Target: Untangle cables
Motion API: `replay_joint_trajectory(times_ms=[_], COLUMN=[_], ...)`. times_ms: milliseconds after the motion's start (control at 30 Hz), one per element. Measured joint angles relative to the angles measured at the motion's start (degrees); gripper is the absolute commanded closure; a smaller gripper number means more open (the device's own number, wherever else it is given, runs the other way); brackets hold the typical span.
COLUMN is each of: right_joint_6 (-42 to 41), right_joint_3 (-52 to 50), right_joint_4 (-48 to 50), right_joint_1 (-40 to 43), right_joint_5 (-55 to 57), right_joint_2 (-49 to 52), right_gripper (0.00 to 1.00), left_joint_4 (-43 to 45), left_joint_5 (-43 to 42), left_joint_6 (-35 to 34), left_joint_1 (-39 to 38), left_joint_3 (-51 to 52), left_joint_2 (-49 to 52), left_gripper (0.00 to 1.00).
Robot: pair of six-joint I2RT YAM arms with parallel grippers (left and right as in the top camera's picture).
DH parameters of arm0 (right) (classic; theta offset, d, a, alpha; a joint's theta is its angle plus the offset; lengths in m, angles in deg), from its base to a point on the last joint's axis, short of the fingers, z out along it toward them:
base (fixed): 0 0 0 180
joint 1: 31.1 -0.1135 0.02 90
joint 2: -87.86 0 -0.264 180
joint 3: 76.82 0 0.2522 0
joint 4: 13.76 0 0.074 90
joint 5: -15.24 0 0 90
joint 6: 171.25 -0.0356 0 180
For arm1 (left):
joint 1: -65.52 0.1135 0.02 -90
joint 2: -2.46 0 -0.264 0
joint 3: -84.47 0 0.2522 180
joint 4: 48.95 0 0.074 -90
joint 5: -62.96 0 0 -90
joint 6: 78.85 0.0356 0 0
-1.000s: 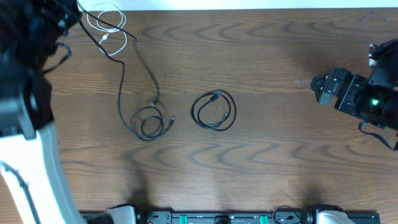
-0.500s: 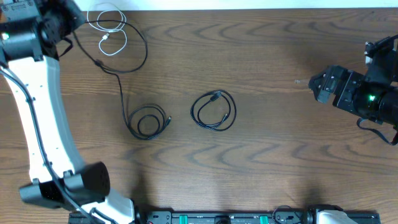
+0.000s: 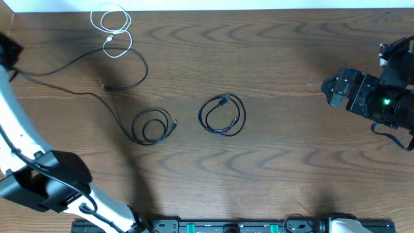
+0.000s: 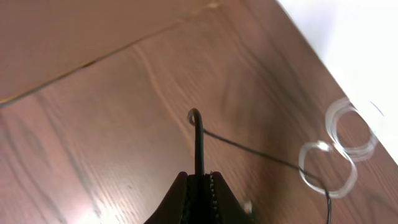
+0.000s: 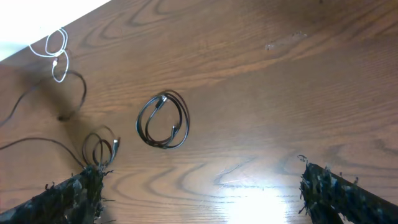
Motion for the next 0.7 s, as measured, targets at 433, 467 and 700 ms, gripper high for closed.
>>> replay_joint_trajectory(times_ms=[433,467,700], right_joint_6=[0.02,0.0,0.15], right_joint_3=[0.0,0.0,0.0], right_joint_4=[-0.04,-0.04,-0.07], right_joint_1=[0.0,0.0,0.0], right_joint_5=[-0.09,-0.24,-1.84], right_joint_2=[1.66,1.81,2.95], right_gripper=[0.01,0.01,0.01], left_joint_4=[-0.28,-0.72,-8.33], left_joint_5=[-8.68,-8.94,-9.68], left_joint_6=[0.04,0.04,-0.31], left_joint_1=[5.92,5.81,4.5], left_joint_3=[0.15,0.28,0.31], left_joint_2=[11.69,11.72,11.41], left_gripper=[0.07,0.07,0.07])
